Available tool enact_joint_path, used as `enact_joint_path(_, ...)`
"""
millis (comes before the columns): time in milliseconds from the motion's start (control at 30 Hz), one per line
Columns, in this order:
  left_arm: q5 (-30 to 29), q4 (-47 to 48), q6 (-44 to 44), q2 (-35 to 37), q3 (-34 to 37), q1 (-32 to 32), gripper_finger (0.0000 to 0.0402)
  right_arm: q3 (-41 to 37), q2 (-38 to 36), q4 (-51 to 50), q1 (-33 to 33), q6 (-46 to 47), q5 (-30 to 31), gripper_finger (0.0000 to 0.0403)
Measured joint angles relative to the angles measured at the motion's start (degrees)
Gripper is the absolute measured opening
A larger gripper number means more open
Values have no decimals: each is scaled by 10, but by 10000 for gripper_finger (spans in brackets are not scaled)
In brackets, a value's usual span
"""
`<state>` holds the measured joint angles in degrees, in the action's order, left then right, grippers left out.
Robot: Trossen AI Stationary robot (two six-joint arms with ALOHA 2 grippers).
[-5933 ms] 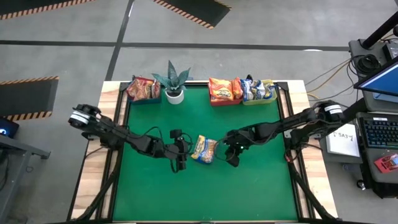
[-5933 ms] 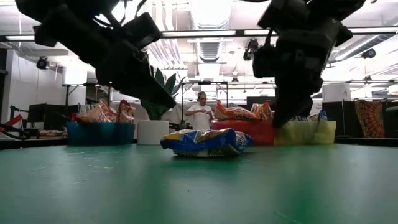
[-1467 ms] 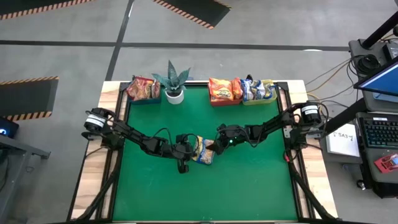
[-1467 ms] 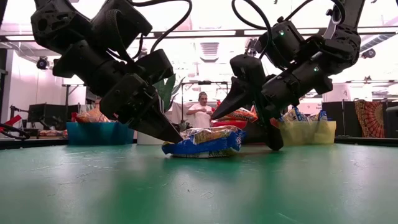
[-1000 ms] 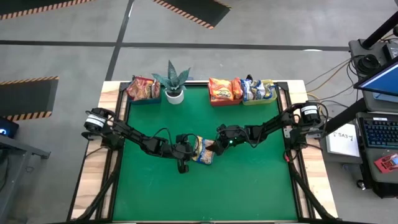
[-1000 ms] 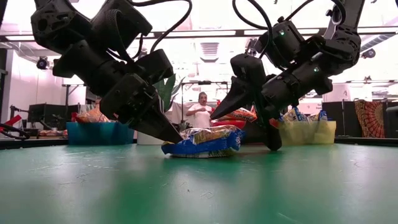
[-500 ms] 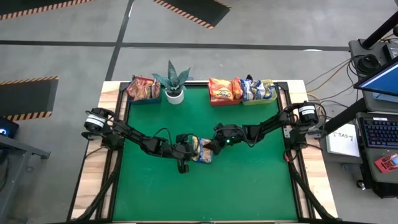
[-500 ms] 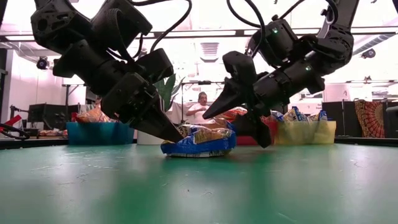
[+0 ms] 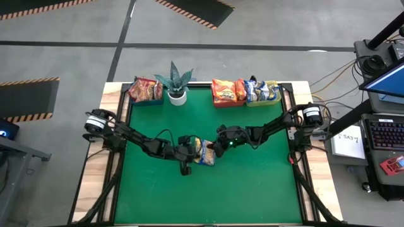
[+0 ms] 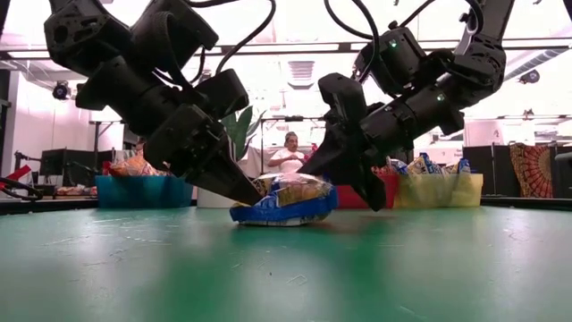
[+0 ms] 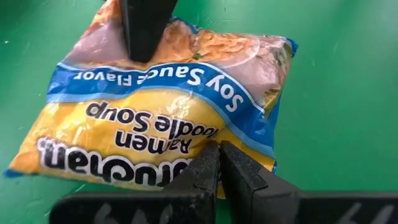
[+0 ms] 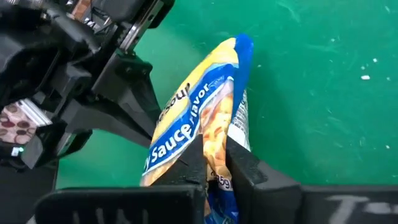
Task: Sort Maruchan noodles
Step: Put the blue noodle pack into the yellow bin
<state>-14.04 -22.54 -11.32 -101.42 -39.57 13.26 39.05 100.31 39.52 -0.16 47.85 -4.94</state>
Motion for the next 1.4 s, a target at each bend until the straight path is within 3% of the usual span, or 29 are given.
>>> enact_joint_path(167,-16,60,15,43,0,0,0,0,-14,0,-5,-17,-11,15)
enact_joint_path(400,-62,93,115,140,0,0,0,0,-65,-15,-14,-54,-15,13)
enact_joint_path(667,-65,127,166,309,0,0,0,-1,-212,-174,-27,-129,45,13)
enact_joint_path(833,-65,124,168,379,0,0,0,-1,-329,-300,-30,-172,133,11)
enact_joint_path(1100,-65,101,174,396,0,0,0,11,-497,-440,-87,-216,299,11)
enact_joint_path(1300,-65,43,204,395,0,0,0,26,-535,-477,-154,-289,502,11)
enact_joint_path(1400,-65,22,224,395,0,0,0,23,-520,-478,-198,-299,528,11)
